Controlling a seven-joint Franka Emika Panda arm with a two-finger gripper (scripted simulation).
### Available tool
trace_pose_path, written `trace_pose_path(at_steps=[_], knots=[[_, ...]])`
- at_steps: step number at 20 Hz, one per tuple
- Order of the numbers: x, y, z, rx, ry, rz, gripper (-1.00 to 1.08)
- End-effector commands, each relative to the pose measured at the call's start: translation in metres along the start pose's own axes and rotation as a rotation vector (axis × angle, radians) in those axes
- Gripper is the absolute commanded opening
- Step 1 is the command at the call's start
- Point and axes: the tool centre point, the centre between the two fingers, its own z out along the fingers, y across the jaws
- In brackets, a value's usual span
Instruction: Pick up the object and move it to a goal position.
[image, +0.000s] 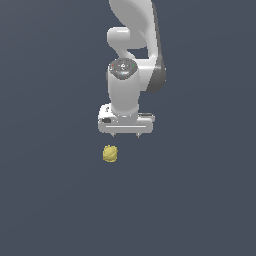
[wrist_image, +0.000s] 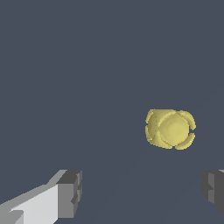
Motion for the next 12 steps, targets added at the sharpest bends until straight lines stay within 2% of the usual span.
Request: trace_pose_path(at_steps=[1, 12], knots=[[0.0, 0.0, 0.0, 0.0, 0.0, 0.0, 1.0], [-0.006, 0.022, -0.01, -0.018, -0.013, 0.033, 1.0]])
